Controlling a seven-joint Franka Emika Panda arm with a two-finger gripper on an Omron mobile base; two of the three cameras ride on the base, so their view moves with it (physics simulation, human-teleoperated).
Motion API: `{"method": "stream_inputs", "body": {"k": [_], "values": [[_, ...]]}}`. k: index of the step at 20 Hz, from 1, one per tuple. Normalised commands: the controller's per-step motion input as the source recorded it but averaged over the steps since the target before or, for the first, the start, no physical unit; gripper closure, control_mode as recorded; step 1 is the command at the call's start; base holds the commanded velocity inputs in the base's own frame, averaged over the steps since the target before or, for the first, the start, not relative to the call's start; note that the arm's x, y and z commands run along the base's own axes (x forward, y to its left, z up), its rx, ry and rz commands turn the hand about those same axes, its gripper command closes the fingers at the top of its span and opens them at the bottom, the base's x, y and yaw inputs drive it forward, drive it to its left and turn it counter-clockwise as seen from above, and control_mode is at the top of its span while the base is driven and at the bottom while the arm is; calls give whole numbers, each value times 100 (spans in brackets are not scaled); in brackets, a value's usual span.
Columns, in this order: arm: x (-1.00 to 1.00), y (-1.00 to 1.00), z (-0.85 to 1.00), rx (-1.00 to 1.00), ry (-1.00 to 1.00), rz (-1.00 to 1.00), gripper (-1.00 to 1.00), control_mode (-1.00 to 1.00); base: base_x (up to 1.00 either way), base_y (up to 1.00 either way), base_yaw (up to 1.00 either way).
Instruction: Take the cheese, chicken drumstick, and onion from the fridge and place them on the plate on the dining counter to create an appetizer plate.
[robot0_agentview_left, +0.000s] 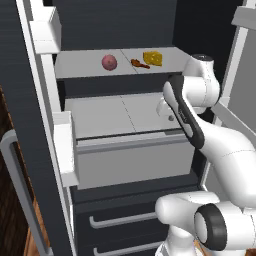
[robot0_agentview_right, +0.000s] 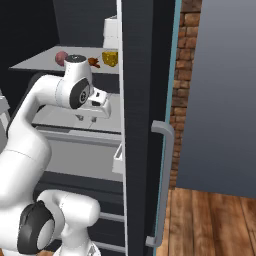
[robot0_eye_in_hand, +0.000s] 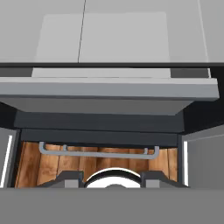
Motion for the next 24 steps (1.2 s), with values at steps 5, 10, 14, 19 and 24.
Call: {"method": "stream_inputs", "body": {"k": [5,10,14,19,24], "values": [[0,0,4,0,-17,0,-100,-100,0,0,0],[0,13,35,-1,-36,0,-100,-100,0,0,0],[0,24,53,0,-33,0,-100,-100,0,0,0],[17,18,53,0,-17,0,-100,-100,0,0,0],[36,0,36,0,-1,0,-100,-100,0,0,0]]}}
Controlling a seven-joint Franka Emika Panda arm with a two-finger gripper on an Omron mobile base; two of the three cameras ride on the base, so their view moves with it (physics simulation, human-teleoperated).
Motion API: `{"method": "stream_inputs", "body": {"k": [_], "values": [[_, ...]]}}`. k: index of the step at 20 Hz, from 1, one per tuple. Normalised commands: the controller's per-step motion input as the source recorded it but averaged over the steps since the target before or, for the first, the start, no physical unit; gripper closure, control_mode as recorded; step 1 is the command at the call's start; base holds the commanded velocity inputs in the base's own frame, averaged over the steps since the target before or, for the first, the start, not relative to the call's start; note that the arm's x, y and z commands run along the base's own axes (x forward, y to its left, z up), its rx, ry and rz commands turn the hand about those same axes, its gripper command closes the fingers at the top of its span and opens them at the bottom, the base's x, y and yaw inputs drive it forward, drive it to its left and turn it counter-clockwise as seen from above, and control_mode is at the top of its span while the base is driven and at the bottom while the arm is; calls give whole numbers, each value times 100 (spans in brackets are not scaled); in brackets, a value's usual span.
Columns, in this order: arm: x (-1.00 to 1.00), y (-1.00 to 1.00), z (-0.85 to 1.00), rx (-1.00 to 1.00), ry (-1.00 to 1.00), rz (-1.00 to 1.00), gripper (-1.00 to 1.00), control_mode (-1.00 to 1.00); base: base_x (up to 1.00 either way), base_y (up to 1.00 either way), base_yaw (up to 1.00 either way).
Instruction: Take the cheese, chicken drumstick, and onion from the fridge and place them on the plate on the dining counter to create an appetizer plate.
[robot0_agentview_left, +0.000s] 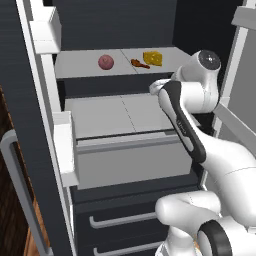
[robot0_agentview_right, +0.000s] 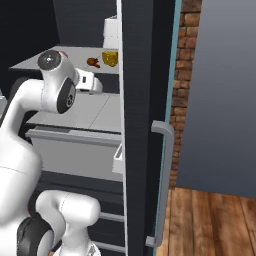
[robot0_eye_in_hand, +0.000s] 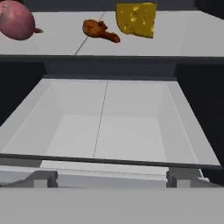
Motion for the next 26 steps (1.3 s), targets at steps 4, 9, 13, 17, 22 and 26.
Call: {"method": "stream_inputs", "body": {"k": [4,9,13,17,22,26], "values": [[39,0,32,0,-1,2,-100,-100,0,0,0],[35,0,34,0,-6,2,-100,-100,0,0,0],[45,0,17,0,-6,1,-100,-100,0,0,0],[69,0,0,0,0,1,-100,-100,0,0,0],[81,0,0,0,0,1,-100,-100,0,0,0],[74,1,0,0,2,1,-100,-100,0,0,0]]}}
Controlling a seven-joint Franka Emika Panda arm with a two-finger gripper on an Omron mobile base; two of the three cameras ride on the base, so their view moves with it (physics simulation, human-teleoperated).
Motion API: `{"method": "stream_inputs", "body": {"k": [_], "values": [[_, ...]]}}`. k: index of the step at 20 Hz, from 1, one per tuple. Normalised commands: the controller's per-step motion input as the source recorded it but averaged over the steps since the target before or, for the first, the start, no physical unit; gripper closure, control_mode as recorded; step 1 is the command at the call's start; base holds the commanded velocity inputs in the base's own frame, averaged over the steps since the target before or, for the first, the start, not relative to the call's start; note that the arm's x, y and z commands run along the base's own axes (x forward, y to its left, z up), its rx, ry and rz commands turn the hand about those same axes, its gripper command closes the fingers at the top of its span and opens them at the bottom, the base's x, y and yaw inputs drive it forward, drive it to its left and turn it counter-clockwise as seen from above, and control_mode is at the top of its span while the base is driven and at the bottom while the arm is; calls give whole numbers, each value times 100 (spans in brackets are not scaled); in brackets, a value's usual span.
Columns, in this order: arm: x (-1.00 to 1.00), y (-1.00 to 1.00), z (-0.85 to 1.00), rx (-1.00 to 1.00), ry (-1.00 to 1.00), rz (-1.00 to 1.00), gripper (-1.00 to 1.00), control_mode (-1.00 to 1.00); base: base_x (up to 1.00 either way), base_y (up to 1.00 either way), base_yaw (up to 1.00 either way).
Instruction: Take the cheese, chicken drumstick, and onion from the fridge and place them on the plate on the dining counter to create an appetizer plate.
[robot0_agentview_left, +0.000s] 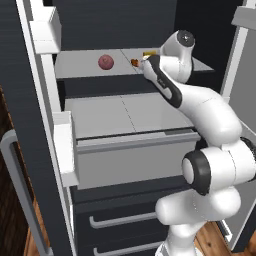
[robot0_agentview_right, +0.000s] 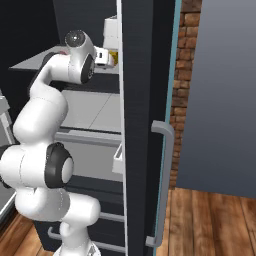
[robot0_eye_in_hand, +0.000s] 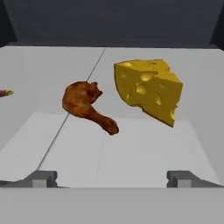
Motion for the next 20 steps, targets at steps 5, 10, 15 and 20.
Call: {"method": "stream_inputs", "body": {"k": [5,10,15,20], "values": [[65,6,-1,0,5,4,-100,-100,0,0,0],[63,12,-6,0,4,4,-100,-100,0,0,0],[60,17,-19,0,2,4,-100,-100,0,0,0],[44,33,-32,-2,0,3,-100,-100,0,0,0]]}}
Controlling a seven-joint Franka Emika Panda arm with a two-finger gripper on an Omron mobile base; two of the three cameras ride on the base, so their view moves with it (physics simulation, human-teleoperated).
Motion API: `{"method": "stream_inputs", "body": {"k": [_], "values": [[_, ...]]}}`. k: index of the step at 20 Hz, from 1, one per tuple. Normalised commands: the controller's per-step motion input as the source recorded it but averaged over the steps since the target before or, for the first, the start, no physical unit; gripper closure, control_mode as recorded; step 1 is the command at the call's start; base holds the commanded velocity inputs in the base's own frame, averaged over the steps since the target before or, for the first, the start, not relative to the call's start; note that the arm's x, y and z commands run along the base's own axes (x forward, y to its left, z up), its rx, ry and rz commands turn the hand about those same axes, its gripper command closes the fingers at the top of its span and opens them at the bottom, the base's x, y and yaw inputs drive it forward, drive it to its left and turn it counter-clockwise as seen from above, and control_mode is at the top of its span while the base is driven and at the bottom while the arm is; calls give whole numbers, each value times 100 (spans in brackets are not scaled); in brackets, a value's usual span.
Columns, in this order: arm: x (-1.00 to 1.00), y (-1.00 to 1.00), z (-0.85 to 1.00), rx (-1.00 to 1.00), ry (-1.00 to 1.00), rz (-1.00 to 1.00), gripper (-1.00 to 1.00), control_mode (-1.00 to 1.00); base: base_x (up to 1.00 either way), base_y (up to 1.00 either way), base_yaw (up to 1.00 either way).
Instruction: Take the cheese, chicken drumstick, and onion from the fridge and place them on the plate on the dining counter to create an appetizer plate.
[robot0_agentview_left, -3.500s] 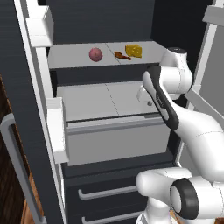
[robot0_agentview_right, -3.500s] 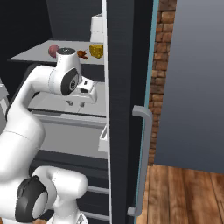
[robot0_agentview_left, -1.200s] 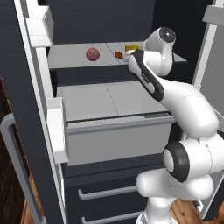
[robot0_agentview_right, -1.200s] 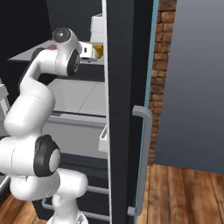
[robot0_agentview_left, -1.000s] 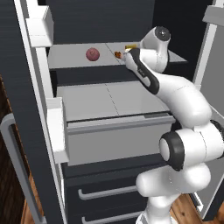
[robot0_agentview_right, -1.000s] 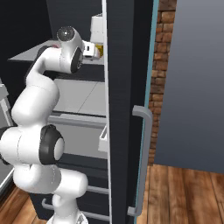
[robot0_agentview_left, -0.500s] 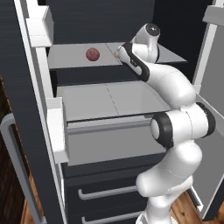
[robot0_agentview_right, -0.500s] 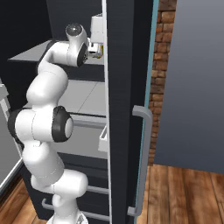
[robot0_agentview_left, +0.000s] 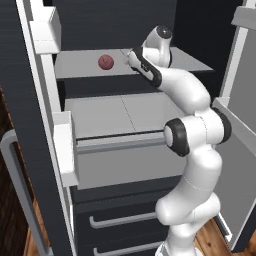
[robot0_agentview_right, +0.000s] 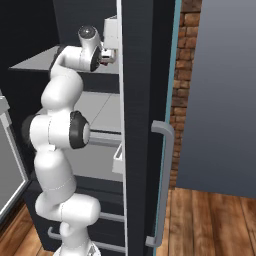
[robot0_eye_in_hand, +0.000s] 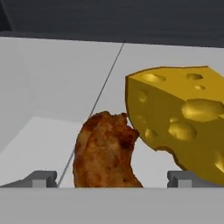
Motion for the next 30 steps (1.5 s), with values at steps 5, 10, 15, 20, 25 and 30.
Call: {"method": "stream_inputs", "body": {"k": [5,10,15,20,25,30], "values": [[28,34,-32,-3,0,0,100,-100,0,0,0],[-2,4,-29,-2,0,0,100,-100,0,0,0],[-14,-9,-25,0,4,-3,100,-100,0,0,0],[-34,-9,-14,0,1,-5,100,-100,0,0,0],[-85,-2,-15,0,-11,-9,100,-100,0,0,0],[-100,-5,-26,0,-20,-16,100,-100,0,0,0]]}}
